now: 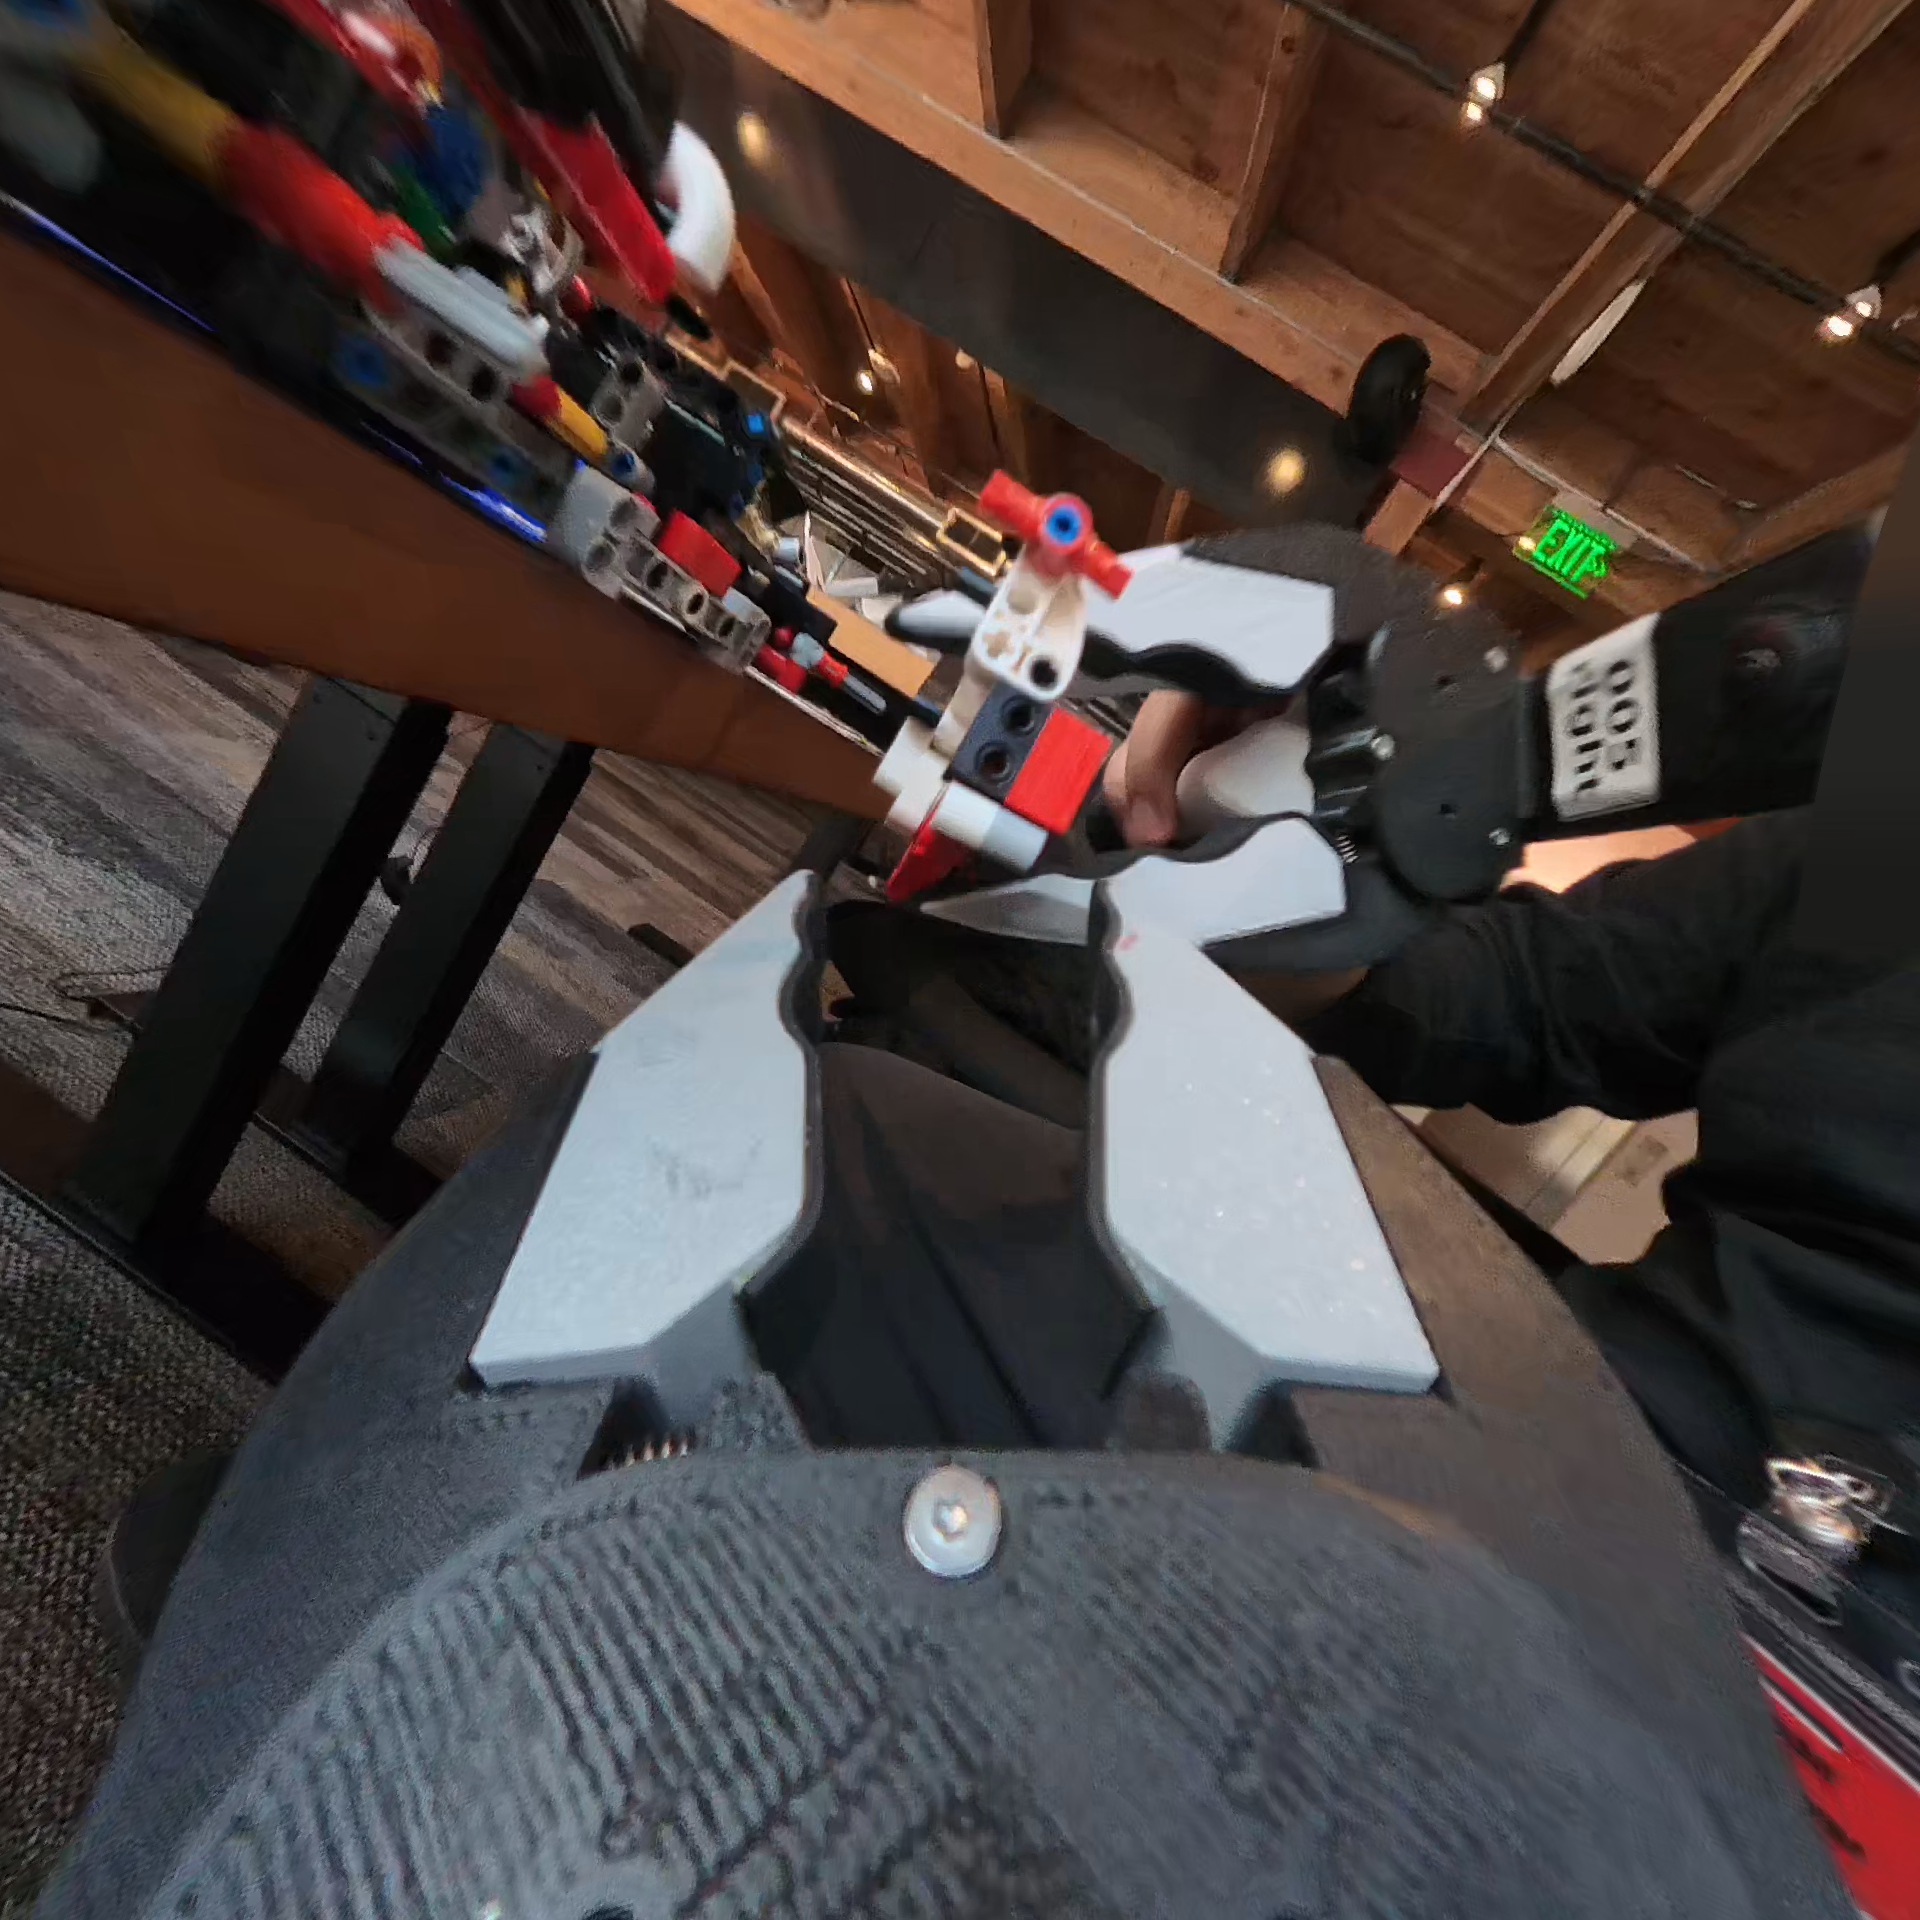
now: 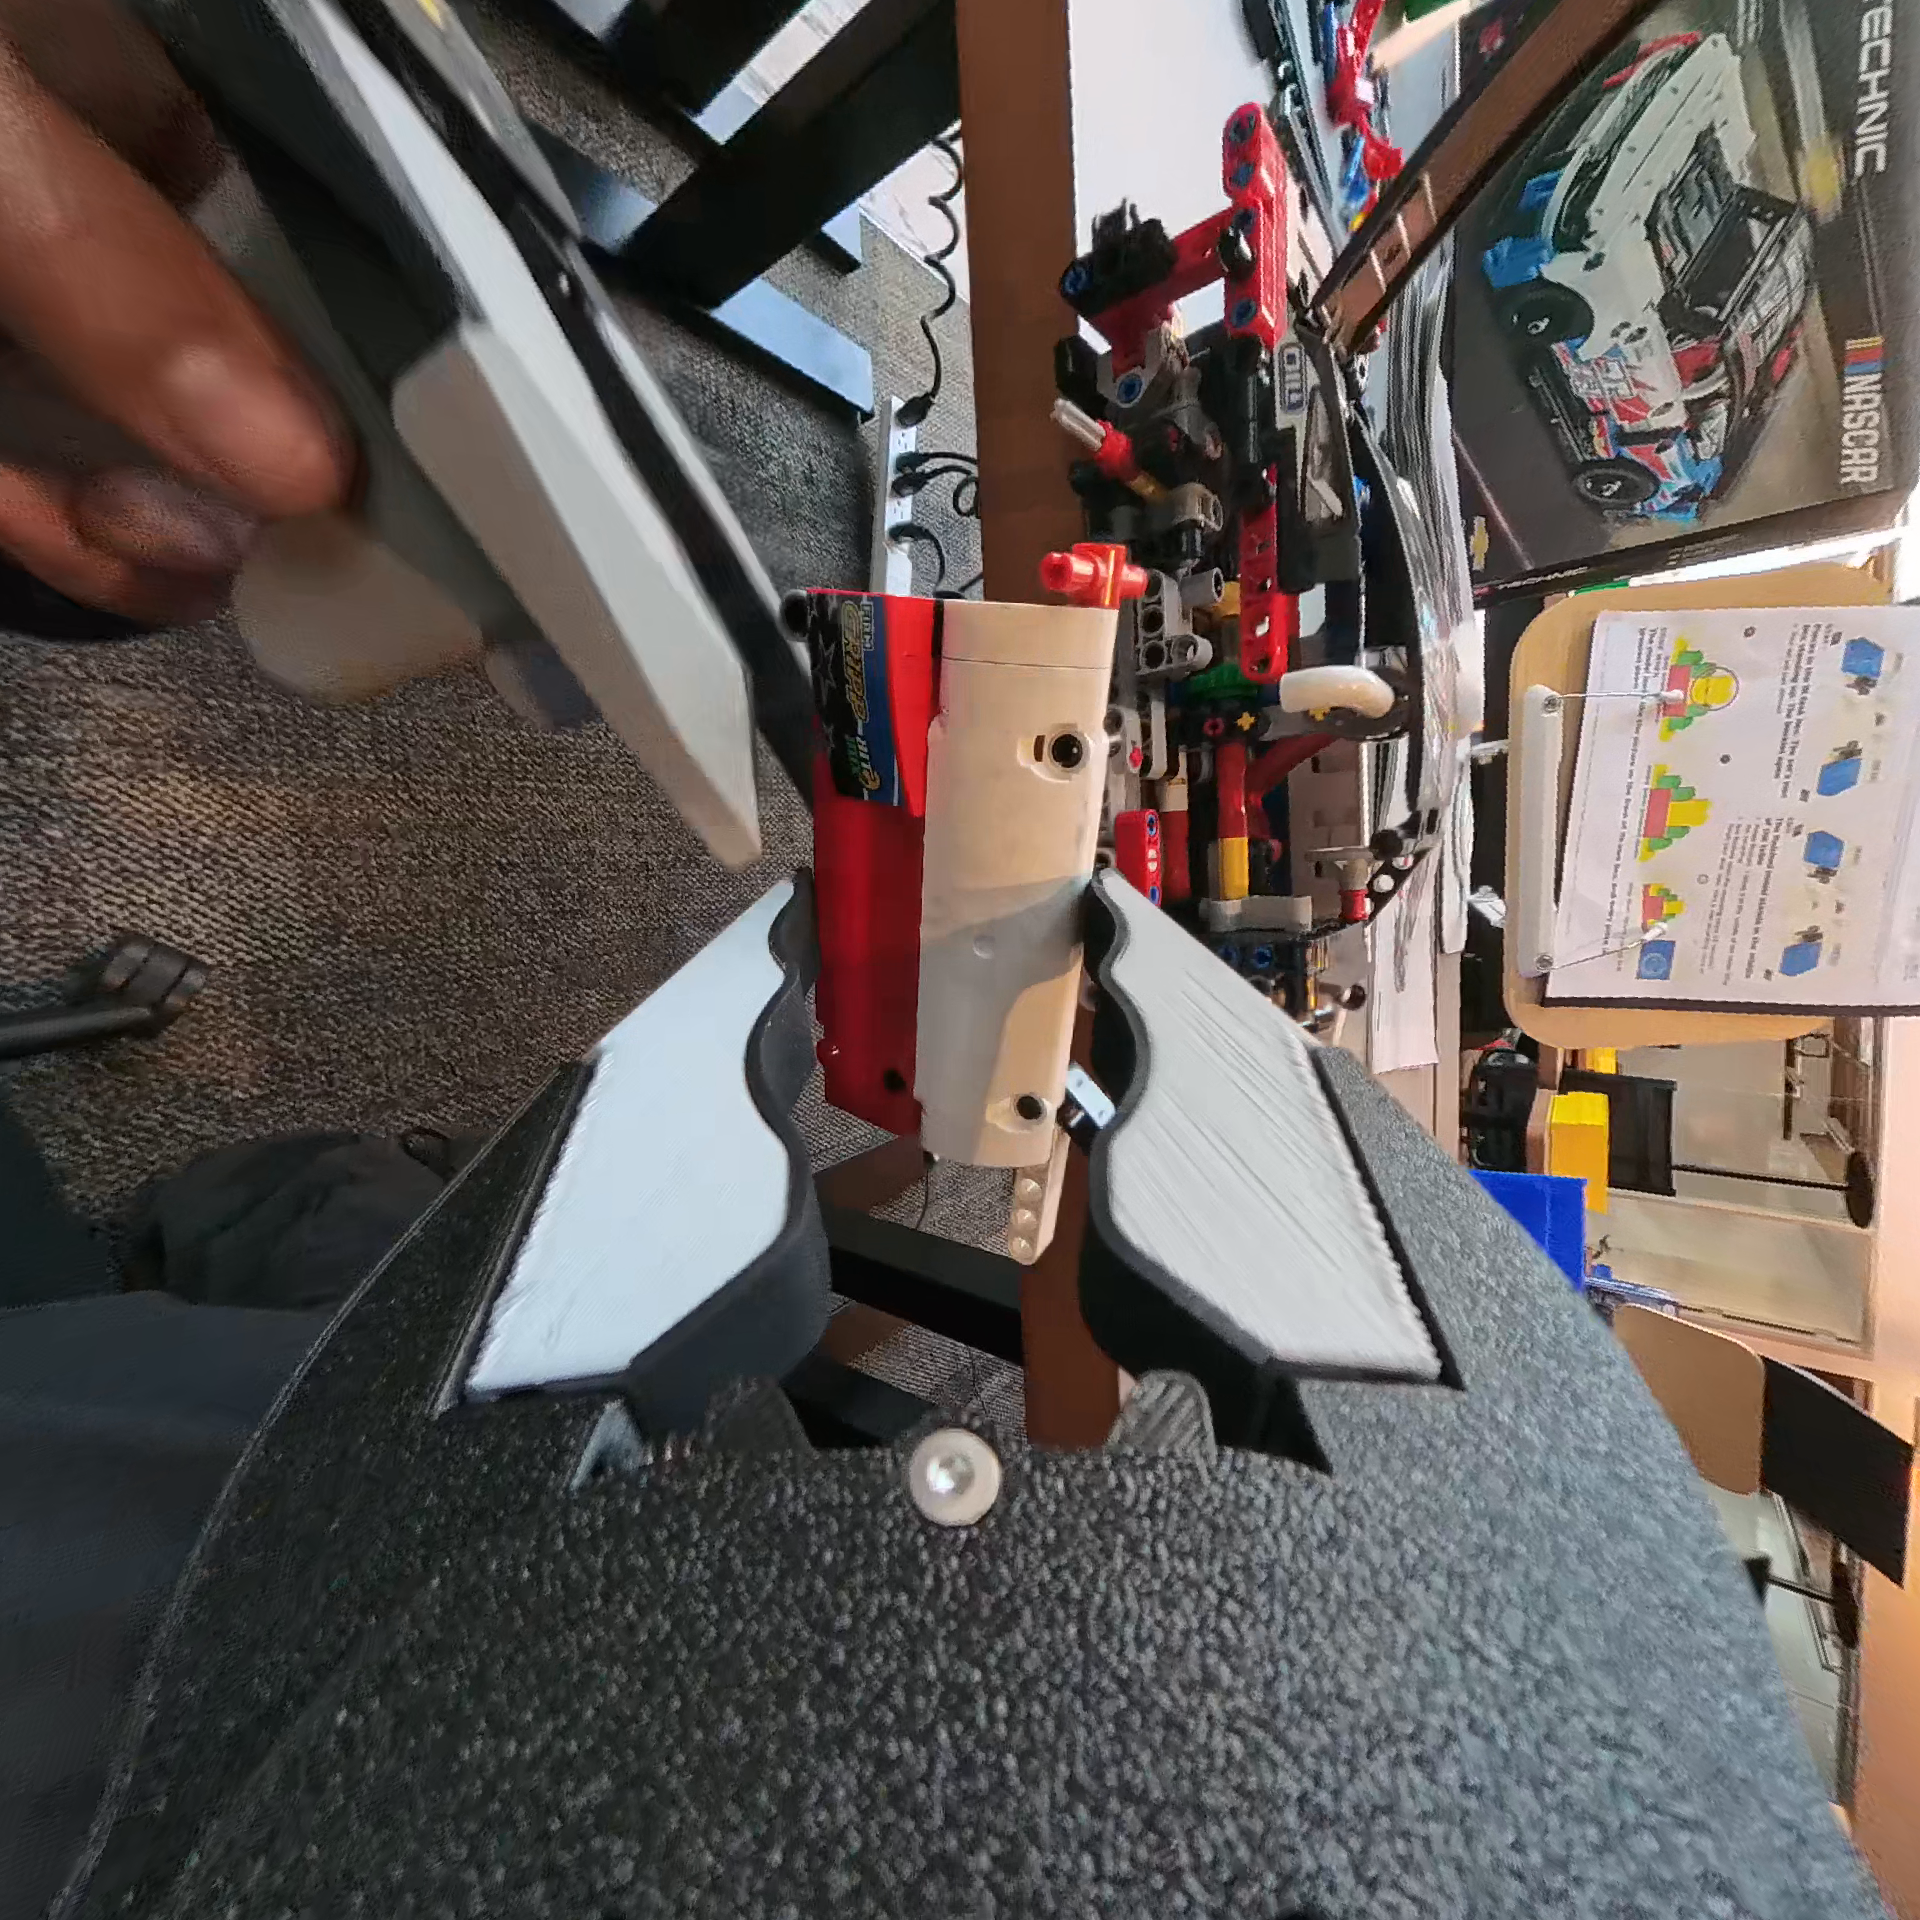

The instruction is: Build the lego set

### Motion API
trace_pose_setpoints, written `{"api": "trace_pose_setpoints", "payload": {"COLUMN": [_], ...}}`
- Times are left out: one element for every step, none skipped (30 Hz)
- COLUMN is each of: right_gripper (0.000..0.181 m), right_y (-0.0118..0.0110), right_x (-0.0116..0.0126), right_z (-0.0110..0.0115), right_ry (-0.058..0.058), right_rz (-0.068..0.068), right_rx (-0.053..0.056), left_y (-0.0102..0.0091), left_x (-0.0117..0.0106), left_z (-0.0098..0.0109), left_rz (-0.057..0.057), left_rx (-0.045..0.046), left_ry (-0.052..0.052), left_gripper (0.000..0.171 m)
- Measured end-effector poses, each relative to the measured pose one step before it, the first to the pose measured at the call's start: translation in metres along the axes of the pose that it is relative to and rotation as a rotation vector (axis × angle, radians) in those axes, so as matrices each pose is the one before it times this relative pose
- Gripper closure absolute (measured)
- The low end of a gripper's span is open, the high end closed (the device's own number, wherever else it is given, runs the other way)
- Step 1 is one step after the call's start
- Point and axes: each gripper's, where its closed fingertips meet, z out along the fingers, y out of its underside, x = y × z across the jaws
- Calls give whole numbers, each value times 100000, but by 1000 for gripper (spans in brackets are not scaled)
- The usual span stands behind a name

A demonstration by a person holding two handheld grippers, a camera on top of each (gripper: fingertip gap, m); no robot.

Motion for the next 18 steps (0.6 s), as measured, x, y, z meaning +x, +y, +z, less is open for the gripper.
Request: {"api": "trace_pose_setpoints", "payload": {"right_gripper": [132, 132, 132, 132, 132, 132, 132, 132, 132, 132, 132, 132, 133, 133, 133, 133, 133, 133], "right_y": [-168, -98, 37, 134, 7, -42, 20, -54, -71, 6, 91, 131, 137, 87, 40, 53, 51, 91], "right_x": [-23, -154, -194, -131, -39, 187, 305, 254, 162, 72, 103, 158, 167, 153, 97, 9, -27, -75], "right_z": [-43, 39, 149, 237, 227, 177, 186, 208, 221, 255, 292, 285, 281, 251, 211, 185, 136, 136], "right_ry": [-547, -1665, -1864, -1371, -796, 312, 856, 553, 107, -547, -901, -820, -764, -518, -324, -219, -197, -705], "right_rz": [-300, 361, 782, 590, 321, 628, 131, 259, 553, 989, 1348, 952, 582, 482, -66, -425, -444, 287], "right_rx": [-552, -982, -1671, -2206, -1045, -514, -401, 584, 1043, 765, 119, -368, -780, -583, -354, -508, -406, -746], "left_y": [123, -431, -903, -1171, -756, -276, -302, -322, -231, -184, -137, -97, -85, -146, -110, 2, 67, 66], "left_x": [63, 227, 424, 724, 448, 37, -301, -274, -227, -295, -261, -210, -251, -264, -187, -154, -130, -139], "left_z": [422, 352, 332, 335, 378, 302, 89, -48, -108, -189, -191, -102, -11, -10, -79, -79, -99, -96], "left_rz": [992, 1003, 29, -50, 612, 3275, 3856, 2179, -1375, -3280, -2700, -1397, -2435, -2871, -851, 481, 1745, 2101], "left_rx": [342, 3218, 5222, 6649, 4449, 1693, 2036, 2149, 1064, 898, 1204, 1455, 1001, 995, 992, 739, 526, 224], "left_ry": [676, 1371, 2788, 4915, 3529, 857, -1234, 565, 3137, 4280, 4115, 3419, 2372, 1651, 1071, -208, -1393, -1795], "left_gripper": [123, 124, 128, 132, 142, 146, 148, 149, 149, 149, 150, 150, 150, 149, 148, 148, 148, 149]}}
